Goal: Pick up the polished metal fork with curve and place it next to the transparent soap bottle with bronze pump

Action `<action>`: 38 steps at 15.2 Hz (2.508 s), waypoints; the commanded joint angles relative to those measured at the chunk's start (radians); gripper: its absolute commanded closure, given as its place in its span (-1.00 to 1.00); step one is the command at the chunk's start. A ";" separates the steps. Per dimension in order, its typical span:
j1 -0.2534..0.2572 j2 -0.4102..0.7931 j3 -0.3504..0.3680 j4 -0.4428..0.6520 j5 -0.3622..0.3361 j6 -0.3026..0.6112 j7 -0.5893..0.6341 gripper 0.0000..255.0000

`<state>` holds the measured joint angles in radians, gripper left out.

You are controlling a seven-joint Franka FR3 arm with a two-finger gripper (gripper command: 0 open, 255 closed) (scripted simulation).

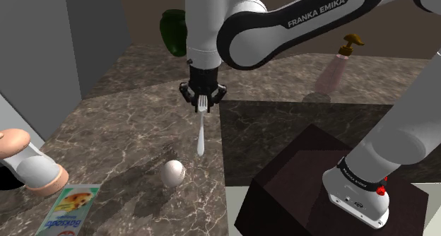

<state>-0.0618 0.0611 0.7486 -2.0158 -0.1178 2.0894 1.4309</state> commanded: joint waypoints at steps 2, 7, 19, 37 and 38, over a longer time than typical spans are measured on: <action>-0.003 -0.019 0.001 0.026 0.017 -0.039 -0.013 1.00; -0.005 -0.042 0.000 0.074 0.037 -0.103 -0.030 1.00; -0.009 -0.067 -0.003 0.213 0.060 -0.259 -0.053 1.00; 0.005 -0.020 0.009 0.499 0.029 -0.513 -0.043 1.00; 0.007 -0.014 0.011 0.519 0.024 -0.528 -0.041 1.00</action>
<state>-0.0573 0.0402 0.7572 -1.5178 -0.0886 1.5780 1.3869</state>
